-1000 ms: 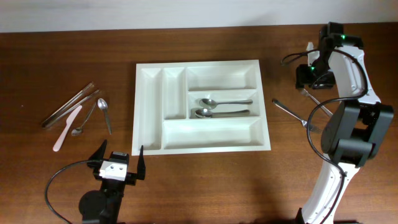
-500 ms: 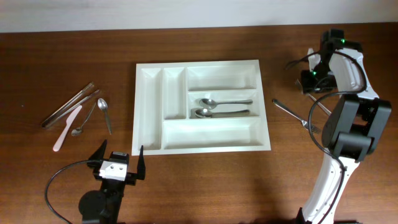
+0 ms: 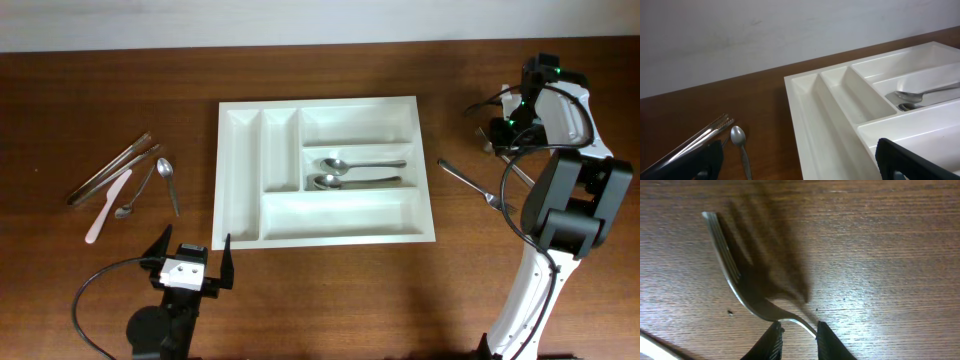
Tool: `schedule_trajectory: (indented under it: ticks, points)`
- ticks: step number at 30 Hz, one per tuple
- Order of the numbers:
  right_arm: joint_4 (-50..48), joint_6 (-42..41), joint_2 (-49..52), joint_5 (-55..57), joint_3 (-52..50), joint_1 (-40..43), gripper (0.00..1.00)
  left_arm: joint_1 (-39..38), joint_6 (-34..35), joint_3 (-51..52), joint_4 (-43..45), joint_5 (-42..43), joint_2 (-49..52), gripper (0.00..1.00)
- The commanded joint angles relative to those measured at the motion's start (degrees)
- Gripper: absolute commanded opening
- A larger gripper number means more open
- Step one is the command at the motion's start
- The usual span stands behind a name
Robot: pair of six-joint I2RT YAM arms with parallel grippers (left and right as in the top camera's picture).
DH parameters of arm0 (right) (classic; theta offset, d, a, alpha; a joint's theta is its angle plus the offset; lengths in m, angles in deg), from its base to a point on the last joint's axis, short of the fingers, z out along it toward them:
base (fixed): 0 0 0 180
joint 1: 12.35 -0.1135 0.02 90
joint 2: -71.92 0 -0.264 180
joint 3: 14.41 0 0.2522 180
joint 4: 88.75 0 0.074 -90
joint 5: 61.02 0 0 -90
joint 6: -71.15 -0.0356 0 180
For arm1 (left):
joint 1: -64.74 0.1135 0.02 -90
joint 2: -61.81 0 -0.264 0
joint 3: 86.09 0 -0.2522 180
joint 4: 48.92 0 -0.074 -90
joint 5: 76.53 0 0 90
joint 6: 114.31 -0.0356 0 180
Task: Pack container
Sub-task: 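Grasp the silver fork by its handle with the right gripper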
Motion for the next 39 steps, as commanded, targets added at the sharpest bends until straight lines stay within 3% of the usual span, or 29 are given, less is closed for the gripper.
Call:
schedule_trajectory:
  ticks: [1,14,20,27,32,39]
  points:
    - [-0.22,0.44,-0.02,-1.18,0.20,0.26,0.24,0.17,0.70,0.44,0.17,-0.20,-0.48,0.99]
    - [-2.97,0.44,-0.02,-1.16,-5.22,0.26,0.22,0.17,0.70,0.44,0.17,-0.20,-0.48,0.99]
    - [-3.30,0.44,-0.02,-1.16,-5.90,0.26,0.04,0.17,0.70,0.44,0.17,-0.20,-0.48,0.99]
    - [-2.97,0.37,-0.04,-1.18,-5.55,0.15,0.04,0.17,0.70,0.44,0.17,-0.17,-0.48,0.99]
    - [-0.02,0.17,-0.07,-2.62,-0.68,-0.68,0.04,0.17,0.70,0.44,0.17,-0.17,-0.48,0.99]
    - [7.26,0.24,-0.15,-4.85,16.09,-4.90,0.04,0.17,0.70,0.44,0.17,-0.20,-0.48,0.99]
